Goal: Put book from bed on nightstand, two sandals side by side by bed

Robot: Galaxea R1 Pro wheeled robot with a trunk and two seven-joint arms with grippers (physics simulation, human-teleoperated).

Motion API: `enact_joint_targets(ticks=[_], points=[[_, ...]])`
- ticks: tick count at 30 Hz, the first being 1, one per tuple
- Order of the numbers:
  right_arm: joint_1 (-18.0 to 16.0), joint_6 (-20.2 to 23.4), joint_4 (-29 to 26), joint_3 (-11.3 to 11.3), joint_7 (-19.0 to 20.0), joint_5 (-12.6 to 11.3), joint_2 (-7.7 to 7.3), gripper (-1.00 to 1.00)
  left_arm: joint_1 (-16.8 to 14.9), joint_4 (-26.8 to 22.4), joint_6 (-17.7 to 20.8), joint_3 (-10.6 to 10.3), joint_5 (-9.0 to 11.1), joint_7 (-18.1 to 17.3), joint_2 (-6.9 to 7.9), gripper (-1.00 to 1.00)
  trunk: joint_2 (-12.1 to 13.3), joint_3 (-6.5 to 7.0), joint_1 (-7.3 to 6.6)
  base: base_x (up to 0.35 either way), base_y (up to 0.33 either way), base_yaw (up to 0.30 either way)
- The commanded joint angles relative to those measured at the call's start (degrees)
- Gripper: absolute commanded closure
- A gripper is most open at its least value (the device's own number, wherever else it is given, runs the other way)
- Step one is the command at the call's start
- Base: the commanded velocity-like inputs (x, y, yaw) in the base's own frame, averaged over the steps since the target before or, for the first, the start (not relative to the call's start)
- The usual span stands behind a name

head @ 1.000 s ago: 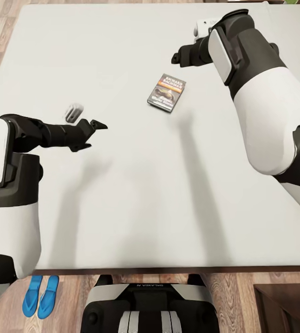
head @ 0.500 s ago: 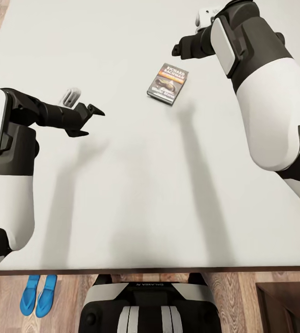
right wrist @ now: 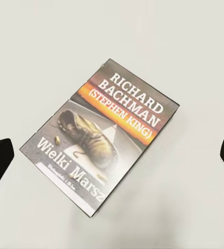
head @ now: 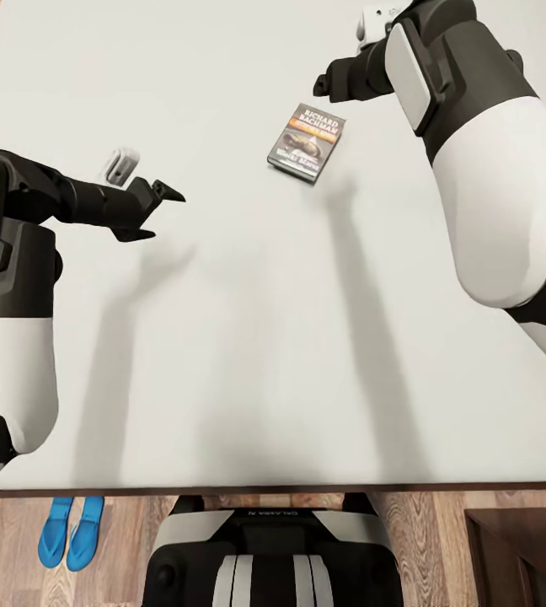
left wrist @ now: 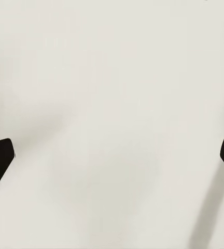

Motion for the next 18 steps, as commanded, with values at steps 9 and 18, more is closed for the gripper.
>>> enact_joint_targets(ticks=[9,18], points=[[-1.5,0.4,-0.1,0.1,0.4,0.6,-0.12,-1.0,-1.2,-0.4,0.3,-0.3,1.0,-0.3,1.19,-1.0,0.0,-0.83,0.0,0.0,0.0,0.0],[-2.0,0.3,-0.1,0.1,0.4,0.8,-0.27,-1.0,-3.3,0.6,0.3,-0.5,1.3,-0.5,1.22,-1.0,0.0,-1.62,0.0,0.0,0.0,0.0]])
